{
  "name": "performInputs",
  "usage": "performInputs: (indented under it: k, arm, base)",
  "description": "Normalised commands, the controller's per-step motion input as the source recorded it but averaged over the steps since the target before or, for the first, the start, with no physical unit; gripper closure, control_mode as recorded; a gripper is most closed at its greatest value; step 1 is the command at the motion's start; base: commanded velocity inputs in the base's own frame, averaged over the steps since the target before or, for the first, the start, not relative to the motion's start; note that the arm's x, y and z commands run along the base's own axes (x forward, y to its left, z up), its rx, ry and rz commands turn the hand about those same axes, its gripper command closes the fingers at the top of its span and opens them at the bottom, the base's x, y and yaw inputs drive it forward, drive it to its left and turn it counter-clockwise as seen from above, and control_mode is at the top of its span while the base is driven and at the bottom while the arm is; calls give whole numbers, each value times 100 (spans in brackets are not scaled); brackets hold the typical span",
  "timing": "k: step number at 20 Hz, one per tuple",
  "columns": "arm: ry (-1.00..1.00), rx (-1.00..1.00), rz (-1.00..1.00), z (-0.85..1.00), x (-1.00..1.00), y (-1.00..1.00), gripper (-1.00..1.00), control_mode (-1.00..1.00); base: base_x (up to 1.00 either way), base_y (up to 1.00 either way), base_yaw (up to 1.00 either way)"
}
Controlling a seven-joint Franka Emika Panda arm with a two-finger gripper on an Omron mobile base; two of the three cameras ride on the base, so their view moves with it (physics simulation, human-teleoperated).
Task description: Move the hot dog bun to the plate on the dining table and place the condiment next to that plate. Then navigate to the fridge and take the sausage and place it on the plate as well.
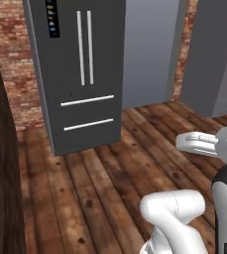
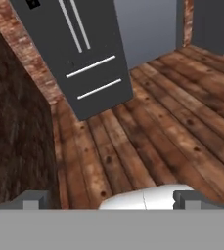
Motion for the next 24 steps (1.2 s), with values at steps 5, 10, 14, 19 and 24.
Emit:
performInputs:
  k: [5,10,14,19,24]
  arm:
    - [0,0,0,0,0,0,-100,100]
    - [0,0,0,0,0,0,-100,100]
    - [0,0,0,0,0,0,-100,100]
    - [0,0,0,0,0,0,-100,100]
    - [0,0,0,0,0,0,-100,100]
  base:
    - [100,-22,26]
    - [96,-14,31]
    - [76,-35,22]
    - [70,-40,8]
    - [68,-27,2]
